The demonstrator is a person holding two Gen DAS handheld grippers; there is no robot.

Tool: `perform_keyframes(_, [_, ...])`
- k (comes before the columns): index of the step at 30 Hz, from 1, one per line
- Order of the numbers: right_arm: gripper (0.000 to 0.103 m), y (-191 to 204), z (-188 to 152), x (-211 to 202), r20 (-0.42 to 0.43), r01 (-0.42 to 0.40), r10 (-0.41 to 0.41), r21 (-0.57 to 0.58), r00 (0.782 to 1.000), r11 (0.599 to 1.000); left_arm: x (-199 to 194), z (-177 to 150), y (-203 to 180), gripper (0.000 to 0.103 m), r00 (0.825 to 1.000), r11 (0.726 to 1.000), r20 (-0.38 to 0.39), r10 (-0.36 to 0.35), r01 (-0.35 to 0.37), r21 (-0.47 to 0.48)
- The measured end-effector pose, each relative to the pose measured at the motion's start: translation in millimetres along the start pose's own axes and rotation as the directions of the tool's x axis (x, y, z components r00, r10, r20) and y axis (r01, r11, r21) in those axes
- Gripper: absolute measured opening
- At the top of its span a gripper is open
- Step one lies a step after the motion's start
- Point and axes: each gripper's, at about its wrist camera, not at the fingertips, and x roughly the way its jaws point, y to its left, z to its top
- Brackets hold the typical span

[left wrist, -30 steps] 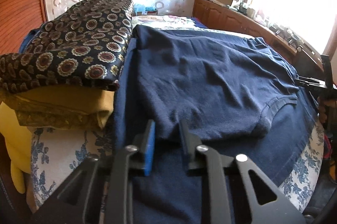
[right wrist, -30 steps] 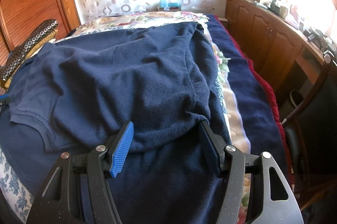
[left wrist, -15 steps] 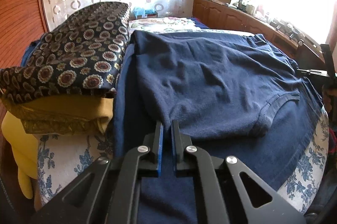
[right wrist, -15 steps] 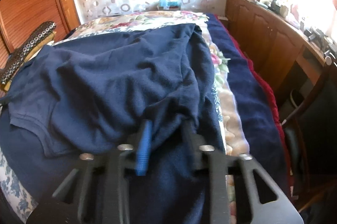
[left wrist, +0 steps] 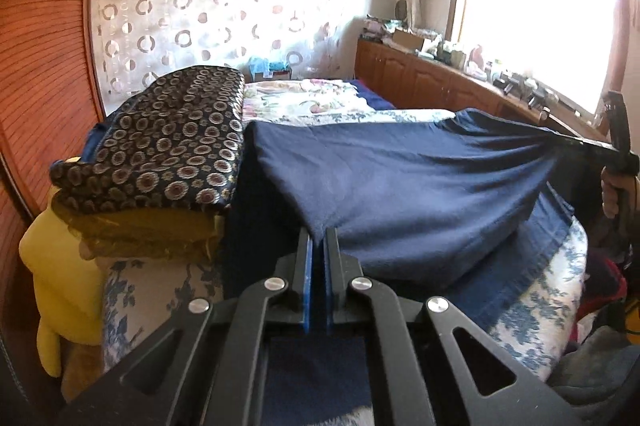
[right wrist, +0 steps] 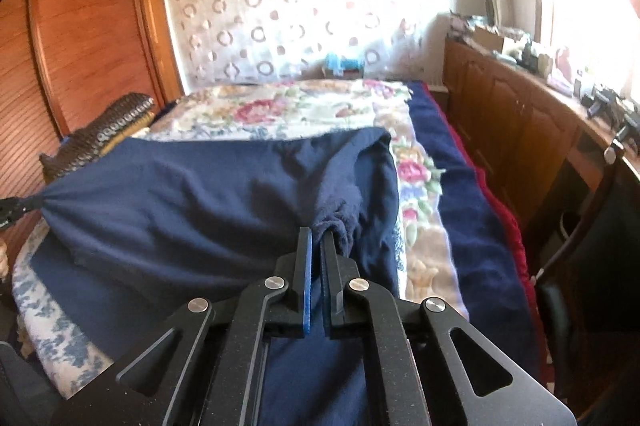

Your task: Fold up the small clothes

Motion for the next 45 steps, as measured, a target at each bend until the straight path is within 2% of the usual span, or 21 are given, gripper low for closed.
perform_keyframes(5, [0.001, 2.9, 0.4, -33.4, 0.021, -0.020, 0.020, -0.010, 1.000, 1.000, -16.0, -8.1, 0.1, 0.002, 1.000, 1.000, -0.008, 0.001, -0.001, -0.008])
perform_keyframes(8, [0.001, 4.0, -7.1, -47.0, 0.006, -0.024, 0.024, -0.016, 1.000, 1.000, -16.3, -18.4, -0.1, 0.002, 0.999, 1.000, -0.029, 0.017, -0.017, -0.010])
perform_keyframes(13, [0.001, 5.0, -24.5, -38.3, -0.053, -0.023, 0.022, -0.014, 0.998, 1.000, 2.1, -35.7, -1.0, 0.006, 0.995, 0.999, -0.090, 0.042, -0.043, -0.005])
perform_keyframes(15, [0.001, 5.1, -33.4, -27.5, -0.084, 0.005, -0.006, -0.012, 0.996, 1.000, 8.1, -40.7, -0.4, 0.009, 0.993, 0.999, -0.108, 0.051, -0.053, -0.011])
perform_keyframes(20, [0.015, 12.1, -45.6, -17.9, -0.121, 0.045, -0.049, -0.038, 0.991, 0.998, 4.9, -42.0, -0.1, 0.016, 0.992, 0.997, -0.104, 0.066, -0.069, -0.018])
perform_keyframes(21, [0.021, 13.6, -45.7, -18.8, -0.116, 0.048, -0.053, -0.044, 0.992, 0.998, 3.1, -41.6, 0.0, 0.019, 0.992, 0.997, -0.101, 0.071, -0.074, -0.023])
perform_keyframes(22, [0.032, 14.3, -45.3, -20.1, -0.111, 0.055, -0.060, -0.051, 0.992, 0.997, 1.5, -40.5, 0.8, 0.020, 0.993, 0.997, -0.097, 0.074, -0.077, -0.031])
perform_keyframes(24, [0.047, 18.8, -42.4, -24.8, -0.089, 0.064, -0.069, -0.057, 0.994, 0.996, -0.6, -38.5, 3.3, 0.029, 0.993, 0.996, -0.090, 0.078, -0.082, -0.037])
perform_keyframes(26, [0.050, 22.7, -39.0, -27.1, -0.072, 0.063, -0.067, -0.062, 0.995, 0.996, 0.0, -37.3, 4.6, 0.036, 0.990, 0.993, -0.092, 0.108, -0.112, -0.033])
perform_keyframes(31, [0.066, 38.5, -36.4, -24.1, -0.053, 0.025, -0.029, -0.084, 0.998, 0.996, 8.3, -42.6, 11.2, 0.041, 0.984, 0.990, -0.124, 0.126, -0.133, -0.050])
perform_keyframes(36, [0.073, 65.3, -36.4, -4.6, -0.069, -0.039, 0.032, -0.107, 0.997, 0.994, 17.4, -49.2, 14.8, 0.043, 0.980, 0.990, -0.156, 0.122, -0.132, -0.058])
perform_keyframes(45, [0.073, 109.4, -45.7, 33.5, -0.123, -0.124, 0.107, -0.139, 0.987, 0.982, 25.3, -55.5, 16.5, 0.043, 0.973, 0.988, -0.189, 0.133, -0.146, -0.056])
